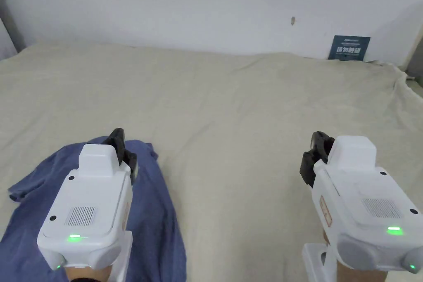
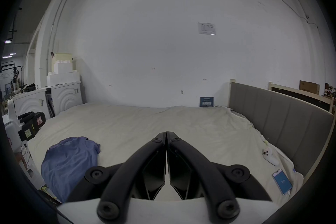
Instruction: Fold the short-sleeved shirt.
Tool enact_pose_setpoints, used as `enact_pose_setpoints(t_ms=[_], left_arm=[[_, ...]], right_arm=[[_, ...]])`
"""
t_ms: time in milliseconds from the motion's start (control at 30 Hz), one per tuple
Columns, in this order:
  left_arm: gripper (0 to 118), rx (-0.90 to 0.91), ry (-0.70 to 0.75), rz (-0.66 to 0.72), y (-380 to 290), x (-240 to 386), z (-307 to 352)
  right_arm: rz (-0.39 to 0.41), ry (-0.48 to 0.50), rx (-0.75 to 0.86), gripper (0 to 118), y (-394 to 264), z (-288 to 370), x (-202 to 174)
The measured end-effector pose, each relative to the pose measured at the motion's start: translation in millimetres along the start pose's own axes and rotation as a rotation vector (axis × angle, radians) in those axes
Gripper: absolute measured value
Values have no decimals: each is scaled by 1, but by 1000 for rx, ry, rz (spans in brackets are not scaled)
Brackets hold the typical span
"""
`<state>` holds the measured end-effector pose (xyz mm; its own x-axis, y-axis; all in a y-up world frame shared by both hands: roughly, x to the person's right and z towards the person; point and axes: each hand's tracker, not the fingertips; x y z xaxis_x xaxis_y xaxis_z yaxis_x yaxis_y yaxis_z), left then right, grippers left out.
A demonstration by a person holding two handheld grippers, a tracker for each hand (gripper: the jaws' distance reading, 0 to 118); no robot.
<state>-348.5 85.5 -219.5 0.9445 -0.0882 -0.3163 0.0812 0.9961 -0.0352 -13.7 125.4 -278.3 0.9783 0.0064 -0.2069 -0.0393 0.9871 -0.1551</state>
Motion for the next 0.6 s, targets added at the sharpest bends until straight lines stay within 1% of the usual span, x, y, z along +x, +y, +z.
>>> enact_pose_setpoints(t_ms=[433, 600], left_arm=[[0, -35, 286, -20, -4, -134, 40], [0, -55, 355, -16, -9, -165, 57]], right_arm=[[24, 266, 2, 0, 4, -40, -121], [25, 334, -8, 0, -1, -41, -152]])
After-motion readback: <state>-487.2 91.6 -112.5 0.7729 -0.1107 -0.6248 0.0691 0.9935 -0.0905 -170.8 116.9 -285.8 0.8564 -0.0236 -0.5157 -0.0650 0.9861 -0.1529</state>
